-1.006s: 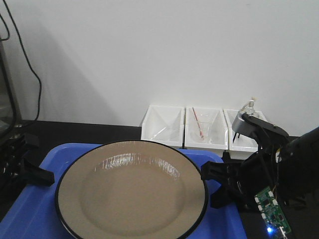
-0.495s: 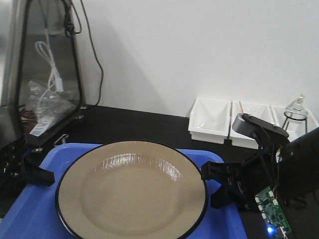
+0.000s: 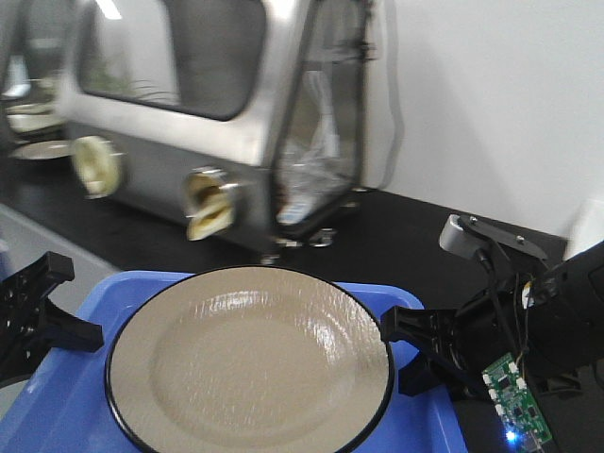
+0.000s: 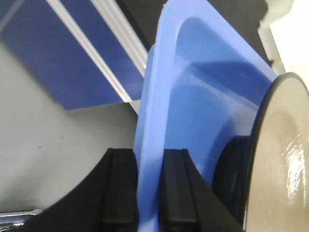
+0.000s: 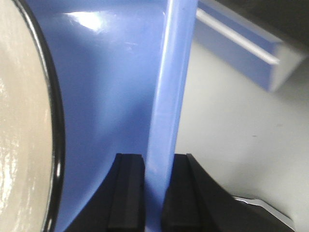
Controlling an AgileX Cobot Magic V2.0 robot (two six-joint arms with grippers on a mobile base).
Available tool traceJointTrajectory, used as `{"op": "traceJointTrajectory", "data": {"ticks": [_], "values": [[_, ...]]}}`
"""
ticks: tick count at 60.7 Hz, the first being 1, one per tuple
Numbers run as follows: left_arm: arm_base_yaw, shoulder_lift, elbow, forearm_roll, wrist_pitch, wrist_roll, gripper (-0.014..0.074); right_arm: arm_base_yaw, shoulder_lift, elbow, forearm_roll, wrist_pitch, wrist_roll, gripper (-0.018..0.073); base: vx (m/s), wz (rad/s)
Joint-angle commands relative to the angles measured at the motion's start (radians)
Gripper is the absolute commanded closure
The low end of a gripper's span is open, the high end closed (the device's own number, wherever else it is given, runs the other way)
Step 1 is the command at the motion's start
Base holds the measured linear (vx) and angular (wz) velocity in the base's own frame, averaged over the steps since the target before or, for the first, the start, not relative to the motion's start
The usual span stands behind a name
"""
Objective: Place disk in tray to left cabinet
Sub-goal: 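Hold the tray with both grippers while the base backs and turns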
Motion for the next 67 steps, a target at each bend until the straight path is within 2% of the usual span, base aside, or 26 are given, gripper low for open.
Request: {"op": "traceJointTrajectory", "data": {"ticks": [1, 35, 67], "values": [[-0.035, -0.037, -0.033, -0.287, 0.051, -0.020, 0.0596, 0.032, -0.029, -0.044, 0.219, -0.082, -0.016, 0.0564, -0.12, 0.89], [-0.035, -0.037, -0.033, -0.287, 0.052, -0.020, 0.0596, 0.032, -0.029, -0.044, 0.219, -0.077, -0.016, 0.0564, -0.06, 0.79], [-0.035, -0.037, -0.033, -0.287, 0.068, -0.020, 0.0596, 0.032, -0.029, -0.044, 0.219, -0.077, -0.016, 0.0564, 0.08, 0.40]]}}
